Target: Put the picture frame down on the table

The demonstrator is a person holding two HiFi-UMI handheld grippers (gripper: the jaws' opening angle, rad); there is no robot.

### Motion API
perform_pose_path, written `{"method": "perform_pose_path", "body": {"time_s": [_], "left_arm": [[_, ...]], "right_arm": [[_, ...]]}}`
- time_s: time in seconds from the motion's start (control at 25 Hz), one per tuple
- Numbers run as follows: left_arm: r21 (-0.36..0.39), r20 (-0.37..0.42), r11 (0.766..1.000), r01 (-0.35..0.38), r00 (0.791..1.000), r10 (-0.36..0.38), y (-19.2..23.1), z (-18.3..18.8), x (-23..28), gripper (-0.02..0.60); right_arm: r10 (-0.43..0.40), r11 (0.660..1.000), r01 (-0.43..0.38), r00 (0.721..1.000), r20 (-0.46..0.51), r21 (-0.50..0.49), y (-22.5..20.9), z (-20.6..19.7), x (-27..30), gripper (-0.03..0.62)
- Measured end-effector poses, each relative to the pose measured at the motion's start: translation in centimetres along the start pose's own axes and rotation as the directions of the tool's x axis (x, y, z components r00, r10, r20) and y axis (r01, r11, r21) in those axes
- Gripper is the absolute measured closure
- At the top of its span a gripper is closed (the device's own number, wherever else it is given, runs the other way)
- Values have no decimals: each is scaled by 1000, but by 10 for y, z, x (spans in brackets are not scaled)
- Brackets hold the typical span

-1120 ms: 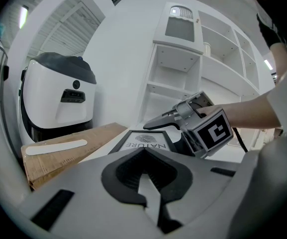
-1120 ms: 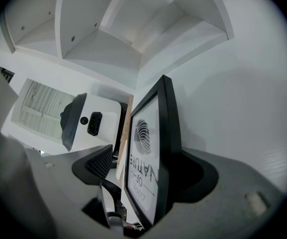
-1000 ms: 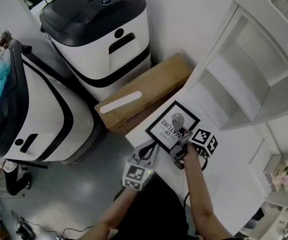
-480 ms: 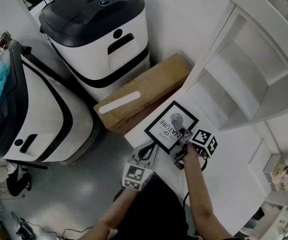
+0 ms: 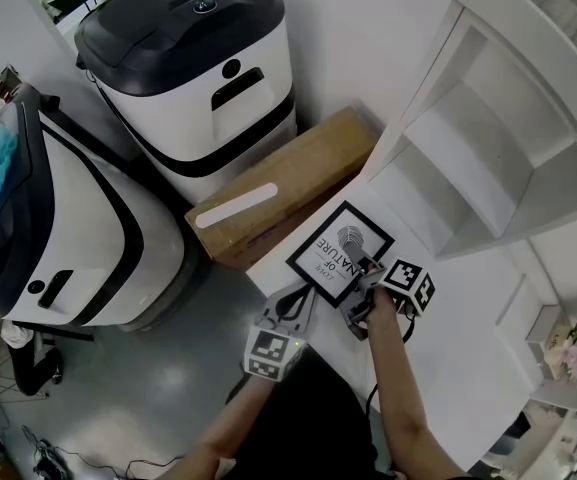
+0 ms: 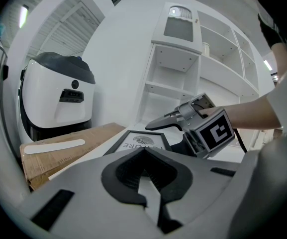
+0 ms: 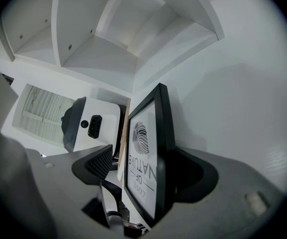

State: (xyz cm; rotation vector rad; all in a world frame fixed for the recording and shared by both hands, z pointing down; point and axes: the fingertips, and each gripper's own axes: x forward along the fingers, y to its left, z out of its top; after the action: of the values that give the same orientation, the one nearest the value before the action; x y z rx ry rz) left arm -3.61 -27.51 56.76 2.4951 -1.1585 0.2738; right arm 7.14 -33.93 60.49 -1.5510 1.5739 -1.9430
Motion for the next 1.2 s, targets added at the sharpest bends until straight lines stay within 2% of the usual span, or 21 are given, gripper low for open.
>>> {"method": "perform_pose_path", "body": {"time_s": [1.2], "left_arm": [[9, -6, 1000, 26, 1000, -26, -10, -3, -2, 571]], "right_arm": [[-25, 1000, 25, 999, 28, 4, -12, 3, -14, 230]]}}
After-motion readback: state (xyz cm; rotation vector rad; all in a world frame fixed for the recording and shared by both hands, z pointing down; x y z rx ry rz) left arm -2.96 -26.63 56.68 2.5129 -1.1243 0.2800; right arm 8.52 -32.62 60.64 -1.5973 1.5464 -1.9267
